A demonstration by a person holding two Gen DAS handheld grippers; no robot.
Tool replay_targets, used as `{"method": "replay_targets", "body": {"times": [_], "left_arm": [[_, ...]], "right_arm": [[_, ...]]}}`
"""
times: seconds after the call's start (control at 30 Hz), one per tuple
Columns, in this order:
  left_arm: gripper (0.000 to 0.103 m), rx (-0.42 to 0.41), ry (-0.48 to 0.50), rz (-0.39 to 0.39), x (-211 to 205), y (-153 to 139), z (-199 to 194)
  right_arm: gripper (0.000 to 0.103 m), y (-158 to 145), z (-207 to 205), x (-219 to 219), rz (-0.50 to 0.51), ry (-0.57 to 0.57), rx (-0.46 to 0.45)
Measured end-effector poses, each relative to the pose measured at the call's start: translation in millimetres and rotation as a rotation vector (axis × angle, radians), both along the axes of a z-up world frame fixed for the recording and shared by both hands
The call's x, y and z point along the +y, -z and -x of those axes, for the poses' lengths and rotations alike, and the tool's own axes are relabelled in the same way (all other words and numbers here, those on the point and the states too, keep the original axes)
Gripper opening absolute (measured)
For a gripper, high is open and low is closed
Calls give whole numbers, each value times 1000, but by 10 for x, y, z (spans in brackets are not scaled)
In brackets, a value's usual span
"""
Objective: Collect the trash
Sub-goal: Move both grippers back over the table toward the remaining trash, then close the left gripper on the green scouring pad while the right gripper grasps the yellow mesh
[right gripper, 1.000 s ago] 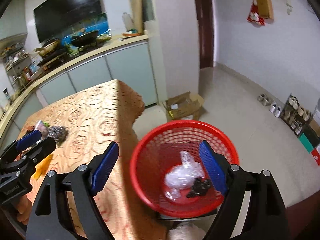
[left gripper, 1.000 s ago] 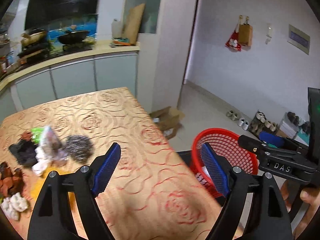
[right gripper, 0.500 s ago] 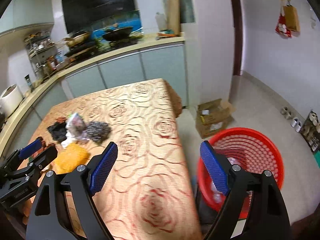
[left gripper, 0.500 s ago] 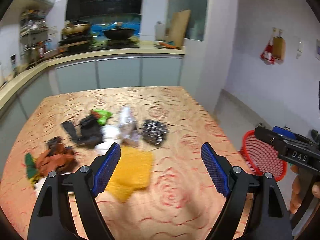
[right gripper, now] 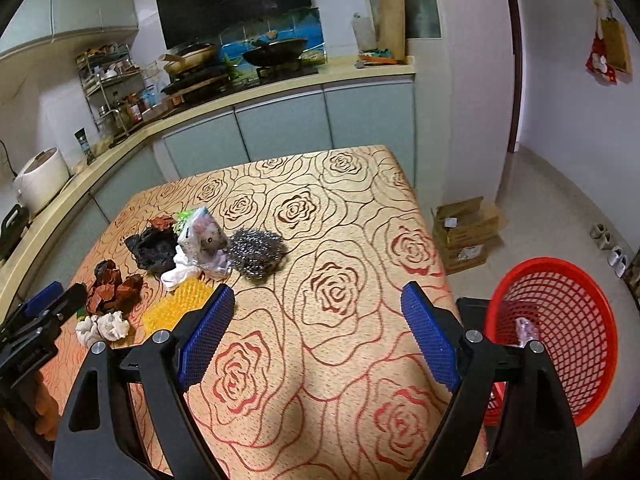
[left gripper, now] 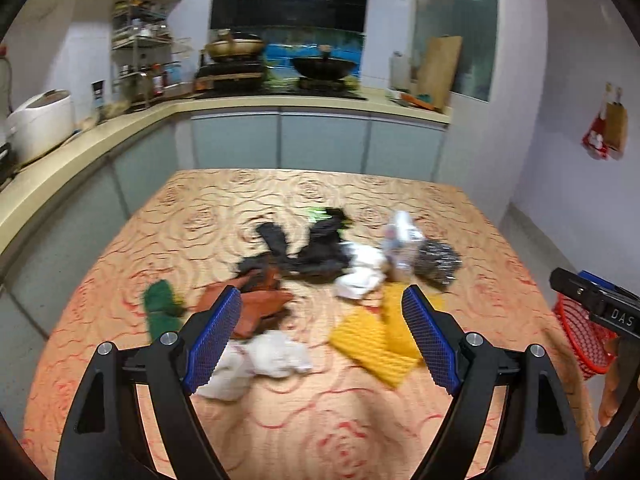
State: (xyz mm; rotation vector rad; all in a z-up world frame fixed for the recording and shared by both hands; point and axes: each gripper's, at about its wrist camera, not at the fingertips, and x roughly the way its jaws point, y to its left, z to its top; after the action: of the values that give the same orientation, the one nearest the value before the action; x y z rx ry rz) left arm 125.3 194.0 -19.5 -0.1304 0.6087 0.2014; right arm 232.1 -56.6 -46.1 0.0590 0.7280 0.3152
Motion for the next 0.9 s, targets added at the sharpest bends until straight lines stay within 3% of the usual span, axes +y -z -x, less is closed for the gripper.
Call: {"method": "replay_targets", "body": {"times": [0.43,0.57,0.9], "left_arm": [[80,16,-205,-36,836,80,259],[80,36,-256,-16,1068,172,272],[79,140,-261,20,1276,493,3]], "right_arm": [[83,138,-83,377,2,-75,50],[83,150,-92,470,6,-90,53],[83,231,-171,623,15,-98,85]]}}
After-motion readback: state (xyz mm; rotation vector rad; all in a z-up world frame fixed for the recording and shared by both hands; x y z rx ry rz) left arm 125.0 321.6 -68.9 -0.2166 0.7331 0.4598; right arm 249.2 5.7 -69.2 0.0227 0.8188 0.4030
